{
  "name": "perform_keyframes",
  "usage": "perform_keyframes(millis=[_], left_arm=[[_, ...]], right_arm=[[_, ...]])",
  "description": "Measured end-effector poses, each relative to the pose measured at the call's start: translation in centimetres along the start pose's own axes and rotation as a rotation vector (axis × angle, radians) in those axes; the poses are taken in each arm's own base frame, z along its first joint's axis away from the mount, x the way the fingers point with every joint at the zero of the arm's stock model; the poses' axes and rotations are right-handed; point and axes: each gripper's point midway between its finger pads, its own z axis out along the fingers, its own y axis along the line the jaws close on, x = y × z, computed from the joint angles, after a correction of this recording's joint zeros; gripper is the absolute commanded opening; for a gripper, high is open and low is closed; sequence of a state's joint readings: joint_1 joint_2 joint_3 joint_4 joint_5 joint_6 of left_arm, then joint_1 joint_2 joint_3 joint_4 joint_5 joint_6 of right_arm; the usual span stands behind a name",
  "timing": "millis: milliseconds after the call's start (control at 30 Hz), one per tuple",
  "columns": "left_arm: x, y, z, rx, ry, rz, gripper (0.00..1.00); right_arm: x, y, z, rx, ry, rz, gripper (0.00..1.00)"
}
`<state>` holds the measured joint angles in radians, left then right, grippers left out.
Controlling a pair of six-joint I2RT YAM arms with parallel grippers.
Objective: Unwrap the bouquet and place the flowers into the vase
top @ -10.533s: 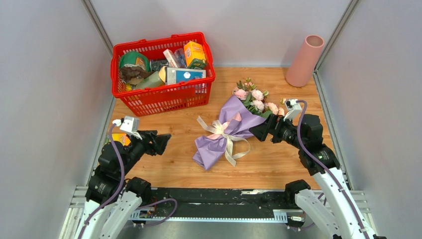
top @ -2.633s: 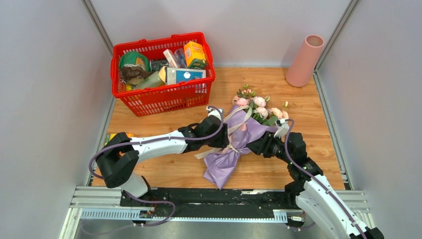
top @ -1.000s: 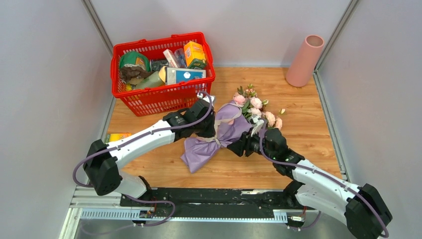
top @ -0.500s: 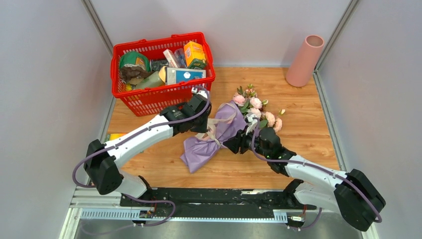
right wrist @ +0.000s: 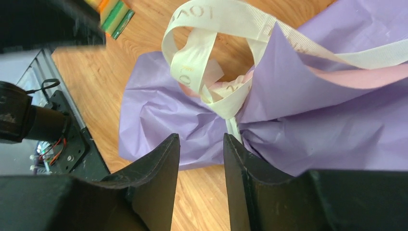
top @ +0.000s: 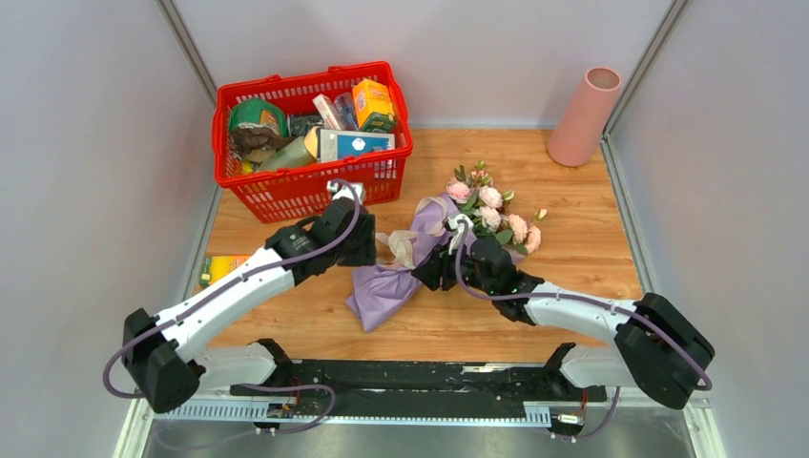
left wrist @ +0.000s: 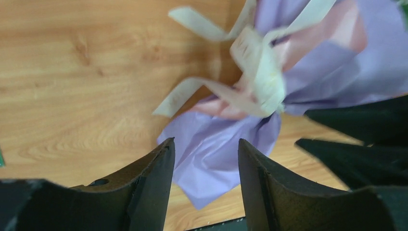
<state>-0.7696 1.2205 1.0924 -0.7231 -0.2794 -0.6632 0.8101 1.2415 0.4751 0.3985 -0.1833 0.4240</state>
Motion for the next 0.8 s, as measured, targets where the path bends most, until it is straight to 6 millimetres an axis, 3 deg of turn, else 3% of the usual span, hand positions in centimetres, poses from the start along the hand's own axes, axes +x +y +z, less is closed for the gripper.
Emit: perform_keyframes(millis=[167,300,533,800], left_arm=[[6.8,2.5,1.2,0.010,0.111,-0.026,0.60],[10.4,3.3,2.1,0.029,0.184,-0.040,0.60],[10.5,2.0,2.8,0.113,0.138,-0.094,0.60],[12.3,3.1,3.6,0.088,0.158,-0.113,0.54]], right_arm=[[-0.2,-0.6,1.0,0.034,0.008,-0.026,0.41],[0.6,-1.4,1.8,0.075,0.040,-0.043,0.40],[2.4,-2.4,2.4,0.139,0.094,-0.077,0.39],[3.2,-2.7,3.4,0.206,0.109,-0.131,0.31]])
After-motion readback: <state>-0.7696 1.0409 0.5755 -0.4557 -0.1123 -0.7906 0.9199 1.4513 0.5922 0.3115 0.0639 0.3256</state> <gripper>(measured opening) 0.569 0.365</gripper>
